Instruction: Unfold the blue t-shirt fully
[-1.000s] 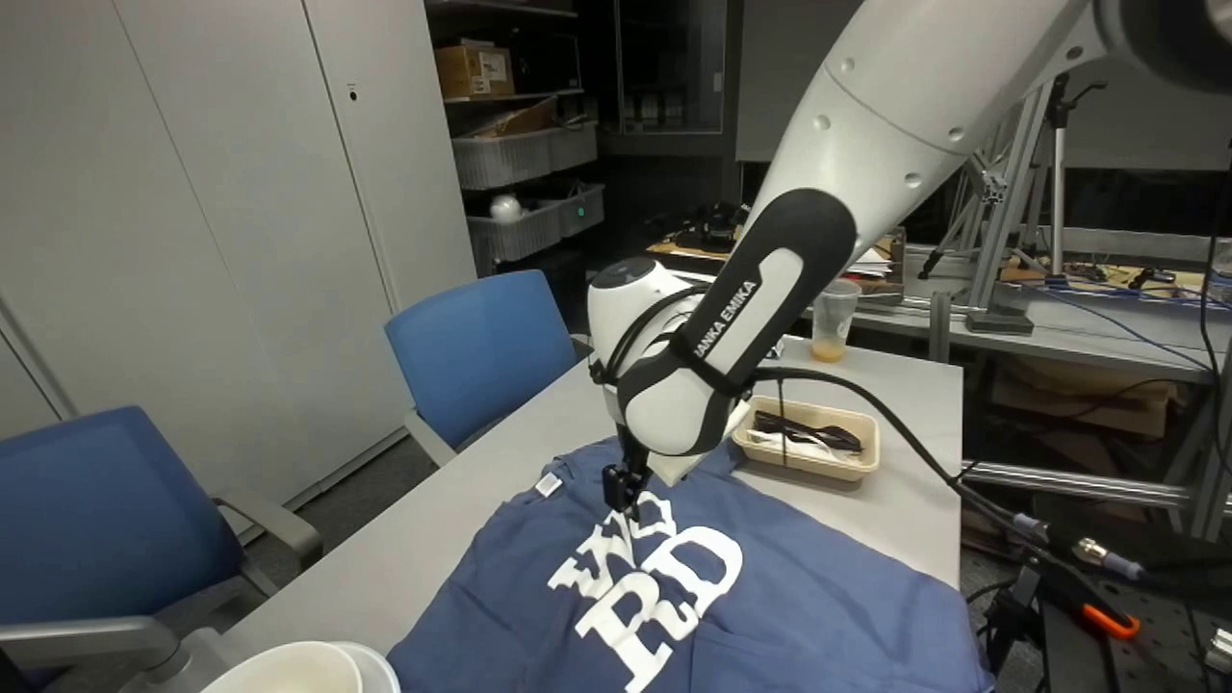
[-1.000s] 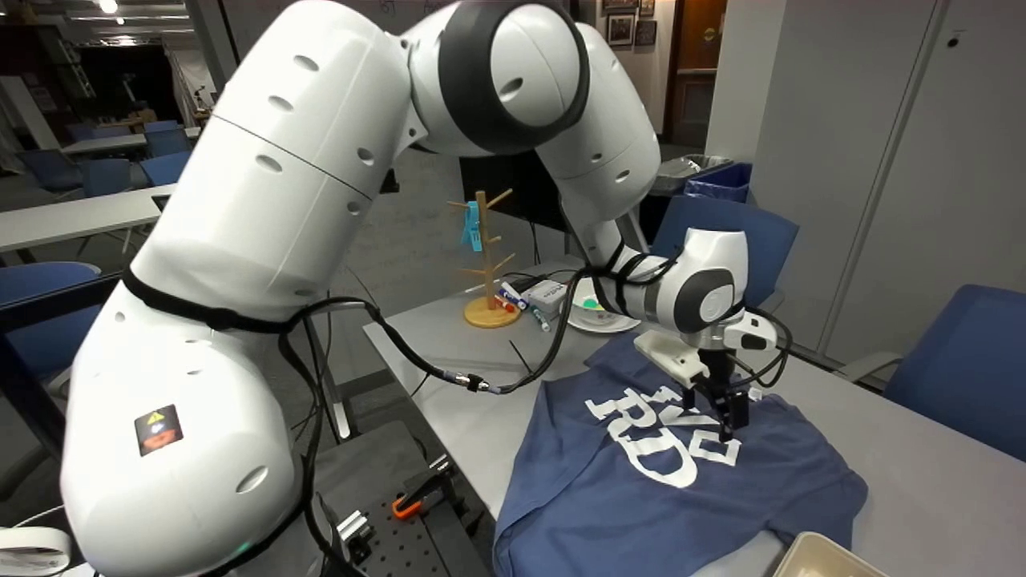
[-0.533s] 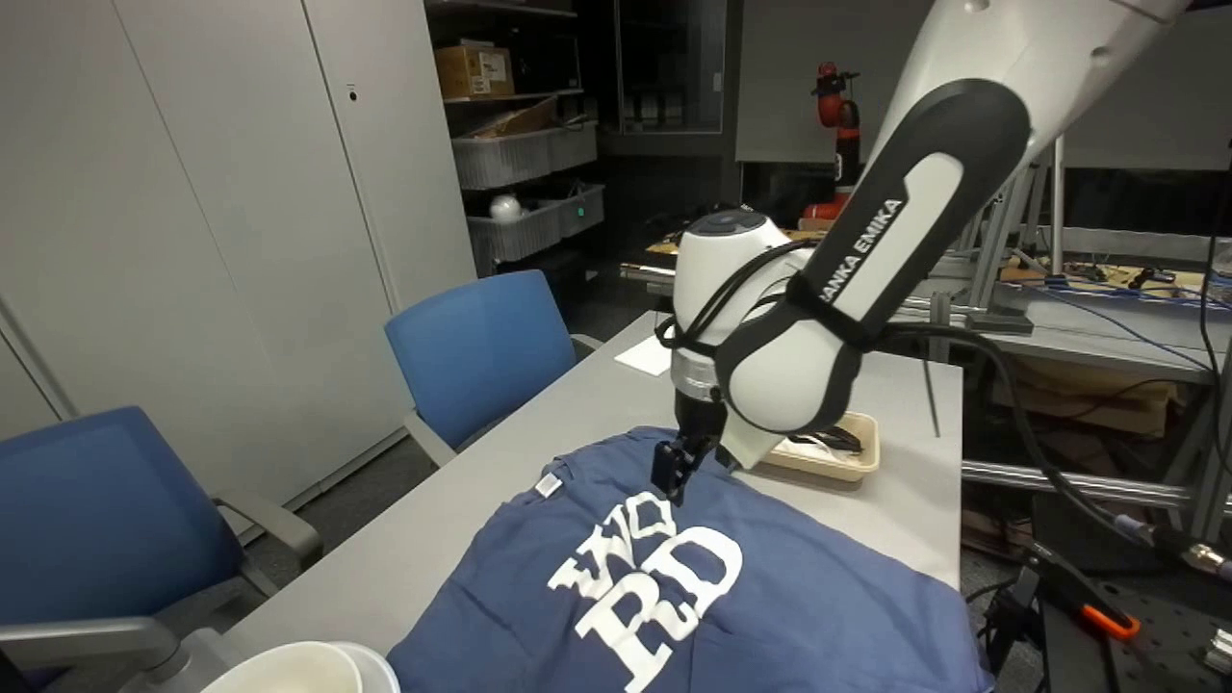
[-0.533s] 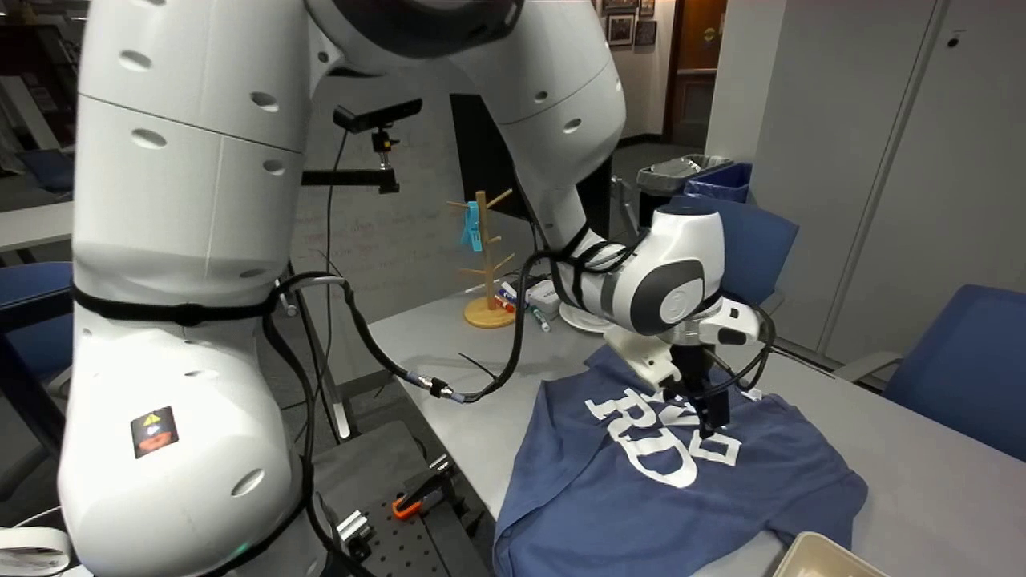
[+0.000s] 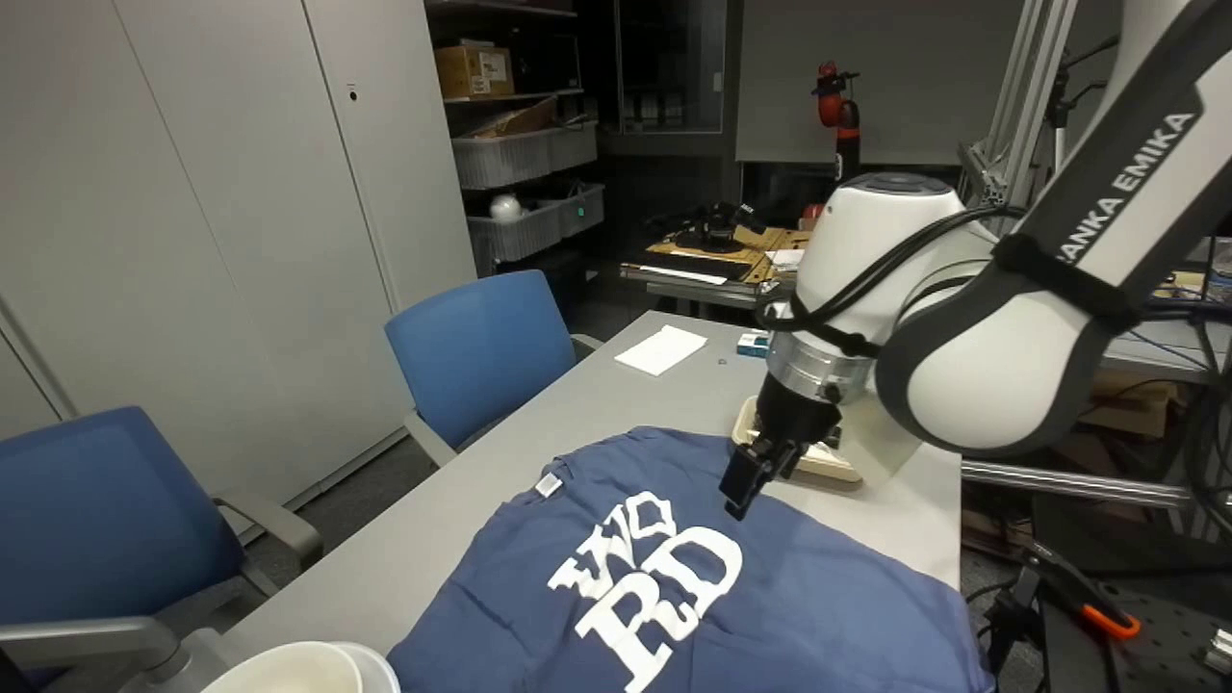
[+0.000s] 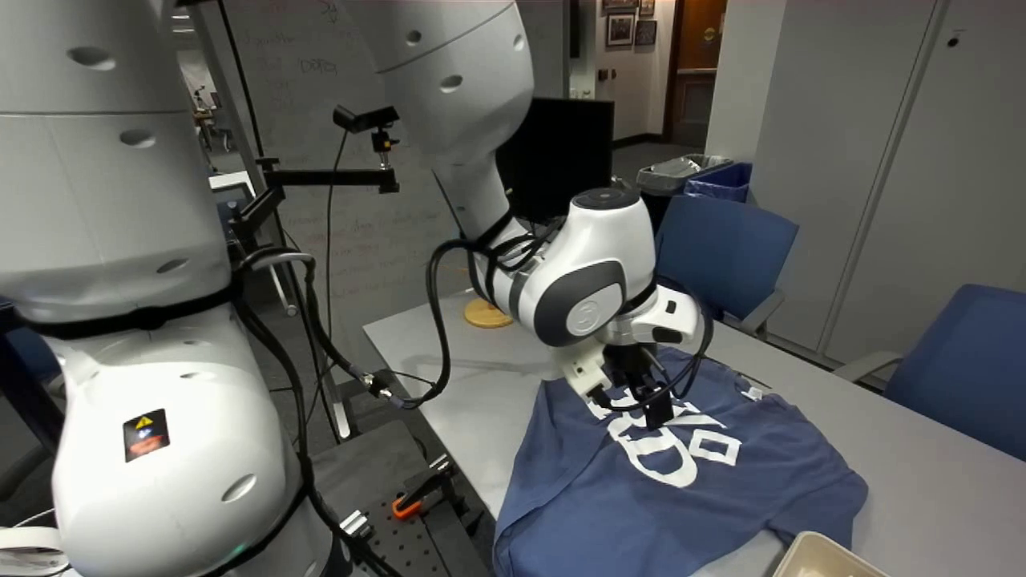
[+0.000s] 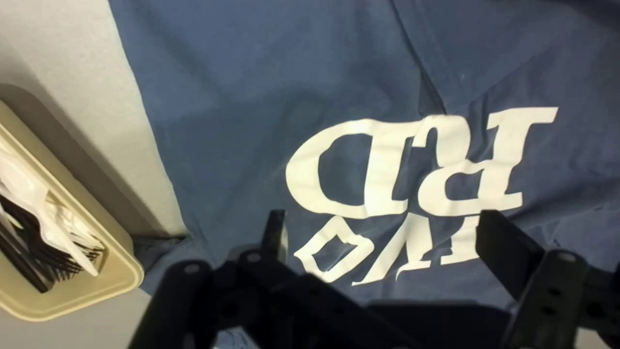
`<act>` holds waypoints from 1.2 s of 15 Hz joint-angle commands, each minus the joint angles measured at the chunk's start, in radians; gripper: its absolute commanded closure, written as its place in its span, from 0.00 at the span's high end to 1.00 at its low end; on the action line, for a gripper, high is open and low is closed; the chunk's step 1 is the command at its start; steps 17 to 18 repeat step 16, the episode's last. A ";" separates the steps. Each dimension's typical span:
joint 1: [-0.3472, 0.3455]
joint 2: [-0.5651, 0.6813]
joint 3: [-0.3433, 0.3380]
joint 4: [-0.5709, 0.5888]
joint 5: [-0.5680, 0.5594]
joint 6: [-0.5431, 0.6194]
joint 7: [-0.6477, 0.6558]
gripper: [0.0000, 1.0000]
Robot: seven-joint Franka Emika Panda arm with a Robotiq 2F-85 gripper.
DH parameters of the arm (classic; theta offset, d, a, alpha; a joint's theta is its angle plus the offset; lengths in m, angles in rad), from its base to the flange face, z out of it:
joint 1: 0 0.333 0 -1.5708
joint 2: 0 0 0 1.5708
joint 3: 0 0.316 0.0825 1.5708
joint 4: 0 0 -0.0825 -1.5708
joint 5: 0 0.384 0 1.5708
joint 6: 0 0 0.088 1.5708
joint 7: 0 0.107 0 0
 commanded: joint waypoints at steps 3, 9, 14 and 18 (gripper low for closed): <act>-0.021 -0.183 0.053 -0.109 0.332 -0.014 -0.235 1.00; -0.020 -0.172 0.021 -0.091 0.461 -0.011 -0.287 1.00; -0.020 -0.172 0.021 -0.091 0.461 -0.013 -0.287 1.00; -0.020 -0.172 0.021 -0.091 0.461 -0.013 -0.287 1.00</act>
